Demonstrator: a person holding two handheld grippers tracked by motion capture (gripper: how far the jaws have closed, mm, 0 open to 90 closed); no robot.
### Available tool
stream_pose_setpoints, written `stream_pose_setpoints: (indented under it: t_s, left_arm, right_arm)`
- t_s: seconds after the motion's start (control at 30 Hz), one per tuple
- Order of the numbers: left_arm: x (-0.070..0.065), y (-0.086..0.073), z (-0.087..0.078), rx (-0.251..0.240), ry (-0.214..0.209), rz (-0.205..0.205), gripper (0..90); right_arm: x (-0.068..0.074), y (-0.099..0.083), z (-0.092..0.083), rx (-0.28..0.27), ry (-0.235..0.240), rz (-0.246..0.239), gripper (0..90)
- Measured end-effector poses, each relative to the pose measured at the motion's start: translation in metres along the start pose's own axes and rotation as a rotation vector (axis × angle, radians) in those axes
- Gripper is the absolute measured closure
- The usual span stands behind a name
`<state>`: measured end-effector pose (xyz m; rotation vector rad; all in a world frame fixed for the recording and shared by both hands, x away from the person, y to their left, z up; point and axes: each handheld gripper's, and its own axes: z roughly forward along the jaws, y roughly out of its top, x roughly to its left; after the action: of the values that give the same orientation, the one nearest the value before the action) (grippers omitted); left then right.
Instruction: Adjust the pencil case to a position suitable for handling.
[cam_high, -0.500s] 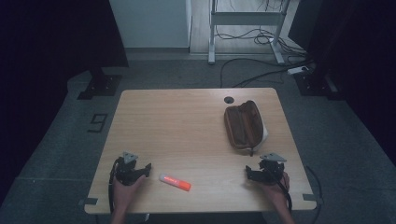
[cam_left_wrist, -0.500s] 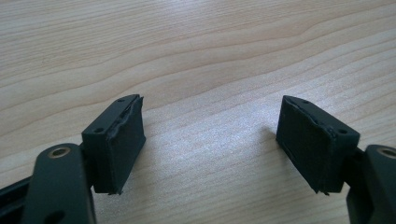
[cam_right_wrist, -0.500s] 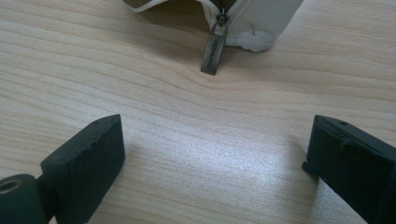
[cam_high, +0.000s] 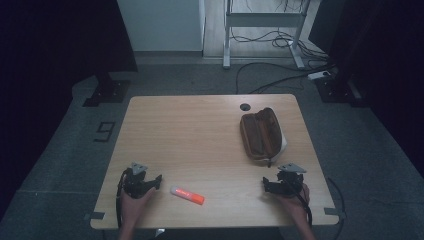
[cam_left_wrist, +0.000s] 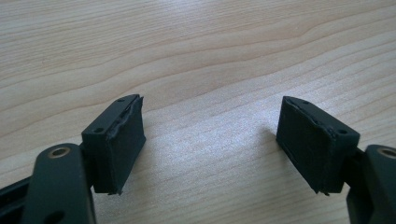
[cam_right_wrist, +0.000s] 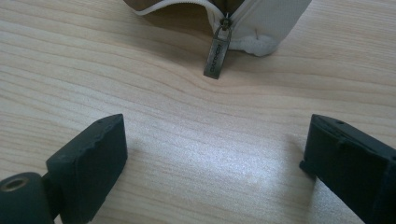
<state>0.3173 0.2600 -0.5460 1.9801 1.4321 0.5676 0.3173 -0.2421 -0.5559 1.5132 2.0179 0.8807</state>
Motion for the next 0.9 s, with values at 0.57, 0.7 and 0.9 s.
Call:
stream_pose_setpoints:
  t_s: [0.57,0.7,0.9]
  left_arm:
    - [0.003,0.006,0.006,0.001,-0.004,0.011,22.4]
    - [0.004,0.007,0.007,0.0,-0.005,0.007,22.5]
    - [0.004,0.007,0.007,0.003,-0.002,0.008,22.6]
  right_arm:
    - [0.002,-0.004,-0.006,-0.028,0.001,0.008,13.7]
    - [-0.004,-0.003,-0.015,-0.076,0.014,0.039,16.3]
    - [-0.011,0.007,-0.032,-0.153,0.028,0.071,17.6]
